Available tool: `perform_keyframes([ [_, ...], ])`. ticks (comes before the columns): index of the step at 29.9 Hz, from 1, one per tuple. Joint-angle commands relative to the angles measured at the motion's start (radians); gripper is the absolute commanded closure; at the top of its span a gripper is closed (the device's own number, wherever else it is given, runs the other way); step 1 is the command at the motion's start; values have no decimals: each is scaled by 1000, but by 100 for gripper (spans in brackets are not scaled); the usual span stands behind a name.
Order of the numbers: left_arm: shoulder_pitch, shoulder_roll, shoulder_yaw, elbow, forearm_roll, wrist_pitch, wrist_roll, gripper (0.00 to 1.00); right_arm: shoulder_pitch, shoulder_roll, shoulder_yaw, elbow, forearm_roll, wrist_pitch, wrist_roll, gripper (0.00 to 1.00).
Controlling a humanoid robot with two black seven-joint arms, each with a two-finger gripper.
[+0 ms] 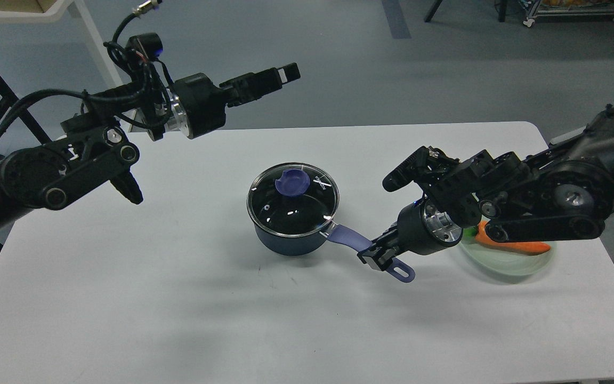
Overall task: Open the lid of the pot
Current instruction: 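Move the left gripper over the pot and grasp the purple lid knob, then lift the glass lid off the pot with the left gripper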
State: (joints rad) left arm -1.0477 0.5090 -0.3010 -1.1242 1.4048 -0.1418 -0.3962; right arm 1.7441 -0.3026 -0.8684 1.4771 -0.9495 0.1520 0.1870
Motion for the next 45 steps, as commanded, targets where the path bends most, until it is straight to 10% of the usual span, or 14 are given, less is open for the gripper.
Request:
perform_keyframes([
  [1,-8,-7,65,-5,175,57,-1,1,0,0,0,-4,0,0,0,85],
  [10,-41,-93,310,81,309,234,2,1,0,2,11,-18,2,1,0,85],
  [37,-26,-142,459,196,304,338,-16,1,-6,4,20,-17,2,5,2,85],
  [45,-25,-141,459,196,303,338,-38,14,-3,3,22,-17,2,5,0,85],
])
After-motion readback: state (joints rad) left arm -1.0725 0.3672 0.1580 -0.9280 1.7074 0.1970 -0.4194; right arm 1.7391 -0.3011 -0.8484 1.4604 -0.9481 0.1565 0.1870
